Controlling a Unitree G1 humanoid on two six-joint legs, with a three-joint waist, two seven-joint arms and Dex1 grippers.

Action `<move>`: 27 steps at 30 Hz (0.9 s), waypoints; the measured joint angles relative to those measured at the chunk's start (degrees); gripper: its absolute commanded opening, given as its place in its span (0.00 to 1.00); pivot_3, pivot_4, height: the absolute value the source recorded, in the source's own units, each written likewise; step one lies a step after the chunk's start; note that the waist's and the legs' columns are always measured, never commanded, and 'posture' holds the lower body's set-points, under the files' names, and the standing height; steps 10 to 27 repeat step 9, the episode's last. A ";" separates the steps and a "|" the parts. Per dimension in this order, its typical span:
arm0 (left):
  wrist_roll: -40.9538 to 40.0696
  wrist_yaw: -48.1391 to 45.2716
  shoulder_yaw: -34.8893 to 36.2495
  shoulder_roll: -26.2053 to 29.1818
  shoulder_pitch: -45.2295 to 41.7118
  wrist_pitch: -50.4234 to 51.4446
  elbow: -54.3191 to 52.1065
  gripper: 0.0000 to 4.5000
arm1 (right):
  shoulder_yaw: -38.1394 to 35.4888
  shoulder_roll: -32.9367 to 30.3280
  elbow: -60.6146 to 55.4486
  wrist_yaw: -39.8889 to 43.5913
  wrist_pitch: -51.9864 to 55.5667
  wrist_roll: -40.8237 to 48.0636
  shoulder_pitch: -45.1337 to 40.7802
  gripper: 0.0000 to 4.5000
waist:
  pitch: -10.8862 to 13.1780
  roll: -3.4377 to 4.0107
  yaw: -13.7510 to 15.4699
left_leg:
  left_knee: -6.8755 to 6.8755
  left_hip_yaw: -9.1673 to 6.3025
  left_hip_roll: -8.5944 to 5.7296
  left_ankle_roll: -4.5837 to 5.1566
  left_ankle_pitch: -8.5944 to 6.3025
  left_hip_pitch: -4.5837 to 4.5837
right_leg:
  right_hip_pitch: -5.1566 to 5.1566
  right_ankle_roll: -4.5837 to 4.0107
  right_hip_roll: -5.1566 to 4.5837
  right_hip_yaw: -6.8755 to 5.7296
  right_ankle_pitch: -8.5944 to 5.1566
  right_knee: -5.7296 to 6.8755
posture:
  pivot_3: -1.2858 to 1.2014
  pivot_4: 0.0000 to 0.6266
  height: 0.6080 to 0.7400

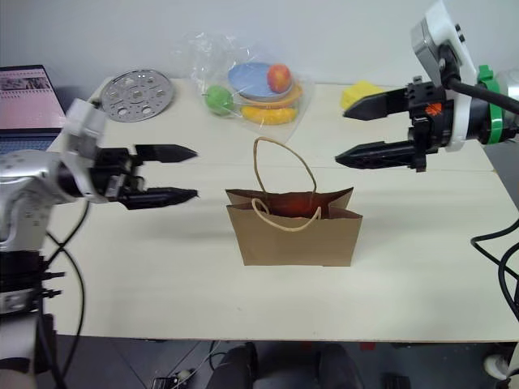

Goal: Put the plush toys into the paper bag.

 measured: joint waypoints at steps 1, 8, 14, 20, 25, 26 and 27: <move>0.22 1.48 0.22 1.70 -0.64 1.53 -0.36 1.00 | 0.01 -0.47 0.77 0.94 -1.27 -0.88 0.77 1.00 | 0.00 0.00 0.10 | 0.05 0.00 0.00 0.00 0.00 0.00 | 0.03 0.00 0.00 -0.01 0.00 0.01 | 0.52 0.24 1.00; 0.07 3.96 0.09 4.98 -6.96 5.64 -1.17 1.00 | -0.12 -0.85 3.05 2.25 -4.95 -3.59 5.18 1.00 | 0.01 0.01 0.04 | 0.14 0.04 -0.01 -0.01 0.00 0.02 | 0.00 0.00 0.01 0.04 0.00 0.21 | 0.52 0.24 1.00; 0.07 3.81 -0.31 4.98 -6.90 5.68 -1.52 1.00 | -0.14 -0.73 3.05 2.18 -5.18 -3.62 5.66 1.00 | 0.01 0.02 -0.01 | 0.14 0.05 -0.01 -0.01 0.00 0.02 | -0.04 0.00 0.01 0.05 0.00 0.26 | 0.52 0.24 1.00; 0.07 3.81 -0.31 4.98 -6.90 5.68 -1.52 1.00 | -0.14 -0.73 3.05 2.18 -5.18 -3.62 5.66 1.00 | 0.01 0.02 -0.01 | 0.14 0.05 -0.01 -0.01 0.00 0.02 | -0.04 0.00 0.01 0.05 0.00 0.26 | 0.52 0.24 1.00; 0.07 3.81 -0.31 4.98 -6.90 5.68 -1.52 1.00 | -0.14 -0.73 3.05 2.18 -5.18 -3.62 5.66 1.00 | 0.01 0.02 -0.01 | 0.14 0.05 -0.01 -0.01 0.00 0.02 | -0.04 0.00 0.01 0.05 0.00 0.26 | 0.52 0.24 1.00; 0.07 3.81 -0.31 4.98 -6.90 5.68 -1.52 1.00 | -0.14 -0.73 3.05 2.18 -5.18 -3.62 5.66 1.00 | 0.01 0.02 -0.01 | 0.14 0.05 -0.01 -0.01 0.00 0.02 | -0.04 0.00 0.01 0.05 0.00 0.26 | 0.52 0.24 1.00; 0.07 3.81 -0.31 4.98 -6.90 5.68 -1.52 1.00 | -0.14 -0.73 3.05 2.18 -5.18 -3.62 5.66 1.00 | 0.01 0.02 -0.01 | 0.14 0.05 -0.01 -0.01 0.00 0.02 | -0.04 0.00 0.01 0.05 0.00 0.26 | 0.52 0.24 1.00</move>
